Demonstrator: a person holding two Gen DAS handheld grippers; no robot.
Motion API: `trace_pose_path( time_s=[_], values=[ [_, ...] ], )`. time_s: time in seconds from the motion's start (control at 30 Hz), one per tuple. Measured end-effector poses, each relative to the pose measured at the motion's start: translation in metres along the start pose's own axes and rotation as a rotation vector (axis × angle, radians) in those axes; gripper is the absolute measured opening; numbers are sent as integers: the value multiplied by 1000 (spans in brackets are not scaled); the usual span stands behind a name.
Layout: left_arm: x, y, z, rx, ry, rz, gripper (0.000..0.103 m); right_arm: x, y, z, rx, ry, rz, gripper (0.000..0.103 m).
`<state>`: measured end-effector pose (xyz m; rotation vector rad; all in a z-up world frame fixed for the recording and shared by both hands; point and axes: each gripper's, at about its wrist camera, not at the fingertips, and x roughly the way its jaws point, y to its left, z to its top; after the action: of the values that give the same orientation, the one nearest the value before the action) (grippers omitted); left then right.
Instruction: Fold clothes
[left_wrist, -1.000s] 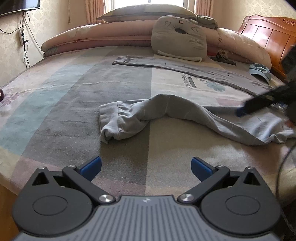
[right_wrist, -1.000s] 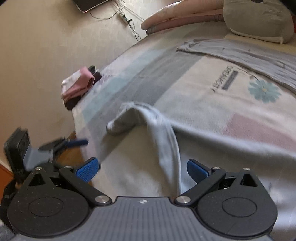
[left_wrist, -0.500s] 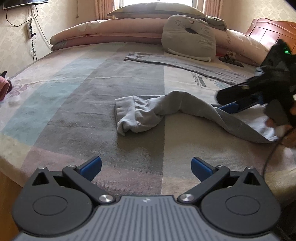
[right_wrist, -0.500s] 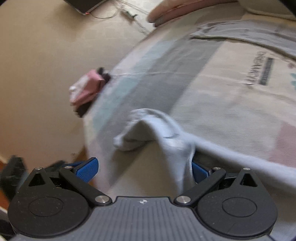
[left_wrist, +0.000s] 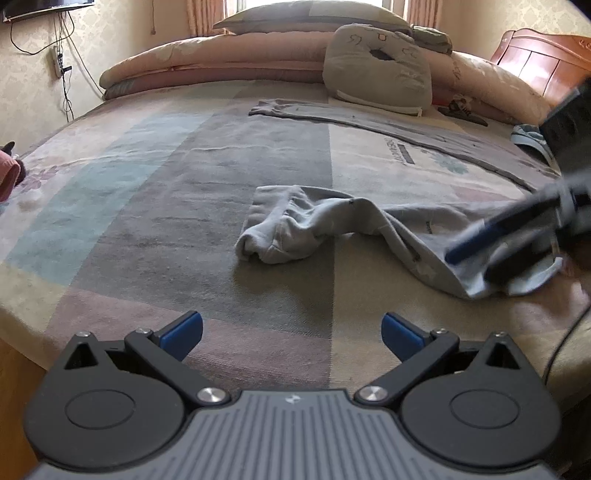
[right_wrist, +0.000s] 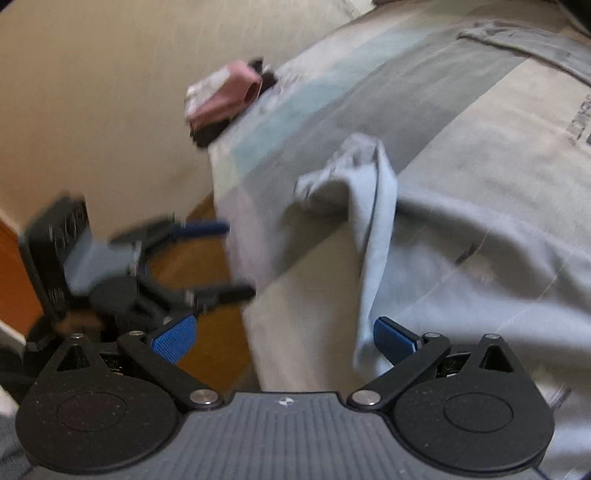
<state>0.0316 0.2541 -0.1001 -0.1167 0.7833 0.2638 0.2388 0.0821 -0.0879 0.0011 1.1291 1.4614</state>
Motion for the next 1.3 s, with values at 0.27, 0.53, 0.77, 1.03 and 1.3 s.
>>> trace_pose_path(
  time_s=[0.27, 0.53, 0.77, 1.03, 1.3],
  values=[
    [3, -4, 2, 103, 47, -49, 102, 15, -28, 62, 107, -130, 19, 103],
    [5, 2, 0, 187, 80, -74, 102, 68, -57, 93, 239, -41, 83, 103],
    [4, 12, -7, 147, 91, -99, 102, 67, -15, 90, 194, -32, 291, 103],
    [5, 13, -8, 134, 84, -155, 102, 41, 10, 61, 123, 2, 287, 103],
    [19, 26, -10, 12, 57, -288, 102, -8, -6, 23, 152, -70, 133, 103]
  ],
)
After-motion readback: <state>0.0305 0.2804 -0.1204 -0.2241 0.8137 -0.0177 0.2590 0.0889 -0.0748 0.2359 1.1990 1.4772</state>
